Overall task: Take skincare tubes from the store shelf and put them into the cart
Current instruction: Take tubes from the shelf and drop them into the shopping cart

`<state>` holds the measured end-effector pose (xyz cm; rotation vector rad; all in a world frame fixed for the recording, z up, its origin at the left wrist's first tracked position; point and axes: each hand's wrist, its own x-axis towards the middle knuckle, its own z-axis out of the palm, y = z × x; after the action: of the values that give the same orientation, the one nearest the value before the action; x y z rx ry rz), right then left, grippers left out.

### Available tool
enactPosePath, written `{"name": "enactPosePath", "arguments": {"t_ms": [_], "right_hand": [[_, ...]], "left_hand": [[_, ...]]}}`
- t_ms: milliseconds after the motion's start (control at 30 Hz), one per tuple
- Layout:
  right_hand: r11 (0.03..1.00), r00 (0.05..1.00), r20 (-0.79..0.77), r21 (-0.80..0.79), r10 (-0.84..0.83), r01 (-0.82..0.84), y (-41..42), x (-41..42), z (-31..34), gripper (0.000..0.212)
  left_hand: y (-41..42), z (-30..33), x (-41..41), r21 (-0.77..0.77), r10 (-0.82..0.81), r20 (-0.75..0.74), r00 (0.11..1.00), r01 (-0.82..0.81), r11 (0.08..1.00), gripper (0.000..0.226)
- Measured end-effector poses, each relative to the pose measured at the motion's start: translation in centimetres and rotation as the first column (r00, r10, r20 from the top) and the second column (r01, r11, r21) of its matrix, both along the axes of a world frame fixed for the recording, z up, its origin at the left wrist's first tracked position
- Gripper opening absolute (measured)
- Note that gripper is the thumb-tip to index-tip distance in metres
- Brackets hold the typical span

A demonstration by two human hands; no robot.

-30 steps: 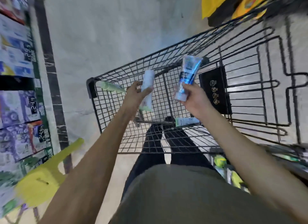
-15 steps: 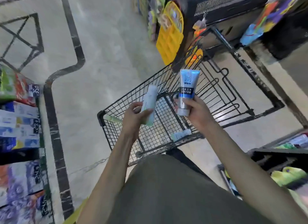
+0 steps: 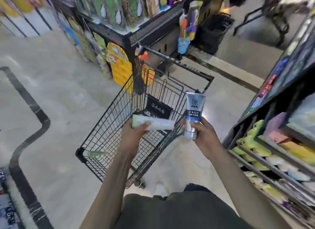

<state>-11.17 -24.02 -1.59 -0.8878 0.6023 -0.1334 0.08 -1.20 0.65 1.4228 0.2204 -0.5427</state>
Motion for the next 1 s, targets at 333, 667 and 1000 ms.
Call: {"name": "enactPosePath", "arguments": {"t_ms": [333, 667, 1000], "right_hand": [[0.952, 0.953, 0.021, -0.034, -0.302, 0.303, -6.5, -12.7, 2.3, 0.051], [0.843, 0.85, 0.016, -0.116, -0.527, 0.525, -11.1, -26.9, 4.1, 0.056], [0.617, 0.626, 0.033, -0.13, -0.779, 0.776, -8.3, -35.5, 5.1, 0.046]], "left_hand": [[-13.2, 1.8, -6.8, -0.191, -0.202, -0.056, 0.978, 0.188, 0.963, 0.032], [-24.7, 2.7, -18.7, -0.218, -0.561, -0.106, 0.821, 0.531, 0.819, 0.027], [-28.0, 1.9, -26.2, -0.281, -0.838, -0.05, 0.543, 0.798, 0.533, 0.047]]}}
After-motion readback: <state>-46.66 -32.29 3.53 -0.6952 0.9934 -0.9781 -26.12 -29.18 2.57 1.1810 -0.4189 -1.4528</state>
